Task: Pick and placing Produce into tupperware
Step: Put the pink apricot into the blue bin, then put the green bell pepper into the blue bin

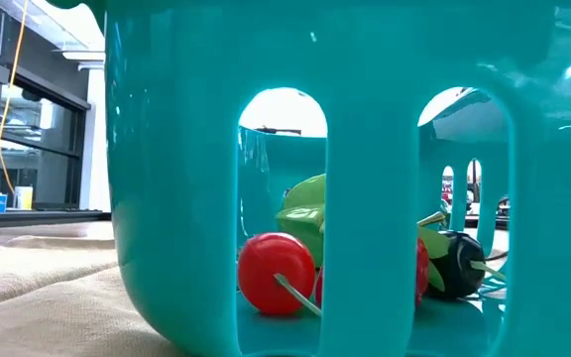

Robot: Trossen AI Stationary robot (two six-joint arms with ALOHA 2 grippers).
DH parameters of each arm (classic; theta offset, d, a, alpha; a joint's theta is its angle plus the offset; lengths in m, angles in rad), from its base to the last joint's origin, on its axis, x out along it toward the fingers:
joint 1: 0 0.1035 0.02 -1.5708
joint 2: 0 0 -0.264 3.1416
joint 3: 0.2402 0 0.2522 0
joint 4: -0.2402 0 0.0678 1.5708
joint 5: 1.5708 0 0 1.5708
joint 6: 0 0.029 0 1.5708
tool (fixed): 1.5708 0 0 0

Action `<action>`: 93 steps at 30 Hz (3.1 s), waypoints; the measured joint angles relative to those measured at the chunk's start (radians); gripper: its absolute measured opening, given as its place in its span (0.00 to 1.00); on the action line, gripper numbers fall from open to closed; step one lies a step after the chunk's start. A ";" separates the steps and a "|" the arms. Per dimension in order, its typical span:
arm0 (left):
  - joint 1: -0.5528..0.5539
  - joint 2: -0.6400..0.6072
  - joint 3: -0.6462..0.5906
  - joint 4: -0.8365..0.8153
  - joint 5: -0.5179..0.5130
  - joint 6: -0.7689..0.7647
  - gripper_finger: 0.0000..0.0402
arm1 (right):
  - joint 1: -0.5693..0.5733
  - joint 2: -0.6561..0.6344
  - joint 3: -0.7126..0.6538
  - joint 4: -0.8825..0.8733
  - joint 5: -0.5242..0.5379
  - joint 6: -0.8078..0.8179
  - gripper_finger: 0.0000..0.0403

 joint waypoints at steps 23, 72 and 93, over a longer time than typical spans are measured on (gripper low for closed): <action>-0.008 0.121 -0.004 0.042 0.082 -0.063 0.39 | 0.066 0.002 0.000 -0.023 0.003 0.030 0.31; -0.137 -0.570 0.028 -0.163 -0.991 -0.253 0.00 | -0.181 0.090 0.095 0.254 -0.229 -0.378 0.31; -0.137 -0.796 0.028 -0.532 -1.043 -0.291 0.01 | -0.205 0.570 0.427 -0.331 -0.435 0.019 0.55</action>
